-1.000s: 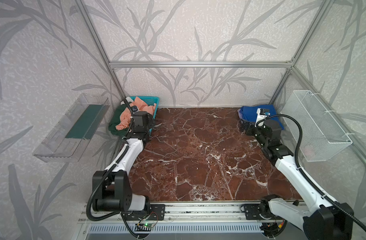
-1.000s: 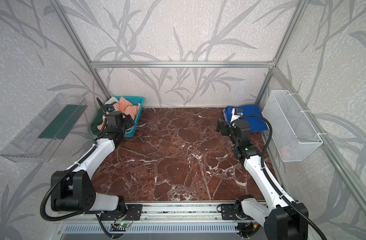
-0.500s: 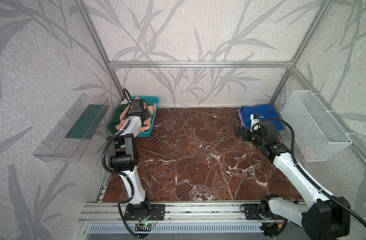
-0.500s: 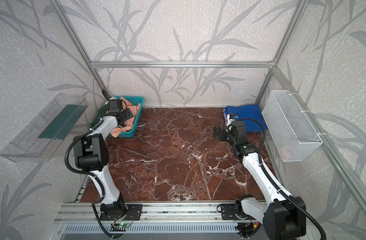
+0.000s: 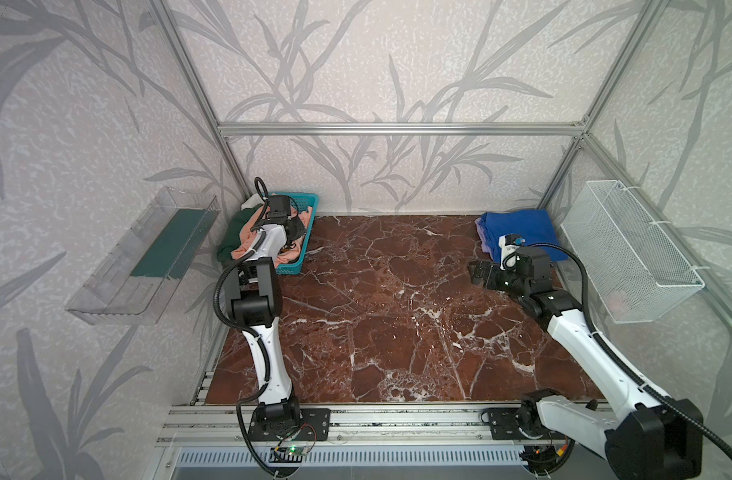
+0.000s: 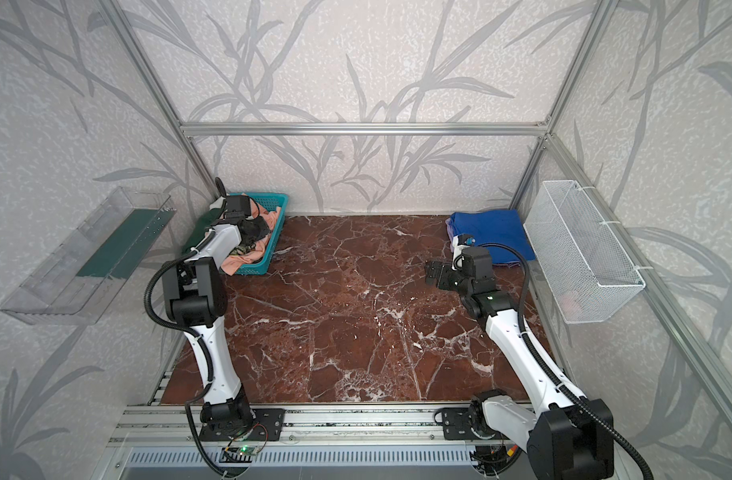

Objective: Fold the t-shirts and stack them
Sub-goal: 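Grasp the peach t-shirt with the left gripper and pull it onto the table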

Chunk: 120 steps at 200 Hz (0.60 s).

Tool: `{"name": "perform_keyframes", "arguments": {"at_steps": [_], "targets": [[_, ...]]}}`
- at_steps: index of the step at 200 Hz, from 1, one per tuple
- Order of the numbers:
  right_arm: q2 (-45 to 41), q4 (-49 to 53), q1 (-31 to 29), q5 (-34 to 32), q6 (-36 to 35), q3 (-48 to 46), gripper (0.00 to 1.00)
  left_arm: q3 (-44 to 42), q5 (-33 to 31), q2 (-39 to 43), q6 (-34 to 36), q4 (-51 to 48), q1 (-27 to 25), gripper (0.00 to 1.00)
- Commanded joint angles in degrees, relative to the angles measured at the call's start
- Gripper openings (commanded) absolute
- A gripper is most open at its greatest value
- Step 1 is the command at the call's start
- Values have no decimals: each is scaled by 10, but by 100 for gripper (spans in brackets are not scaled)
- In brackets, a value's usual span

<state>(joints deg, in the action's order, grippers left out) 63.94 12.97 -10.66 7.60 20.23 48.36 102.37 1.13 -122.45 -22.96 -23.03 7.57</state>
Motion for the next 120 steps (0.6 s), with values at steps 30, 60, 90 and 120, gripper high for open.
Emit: {"name": "perform_keyframes", "arguments": {"at_steps": [30, 60, 90, 120], "targets": [[-10, 13, 4, 16, 48, 25, 99, -9, -11, 172, 13, -6, -17, 0], [-11, 14, 13, 18, 71, 31, 99, -9, -21, 262, 40, 2, -56, 0], [-11, 22, 24, 15, 88, 32, 99, 24, -16, 324, 78, -10, -117, 0], [-11, 26, 32, 19, 99, 30, 99, 54, 5, 341, 105, -43, -200, 0]]}}
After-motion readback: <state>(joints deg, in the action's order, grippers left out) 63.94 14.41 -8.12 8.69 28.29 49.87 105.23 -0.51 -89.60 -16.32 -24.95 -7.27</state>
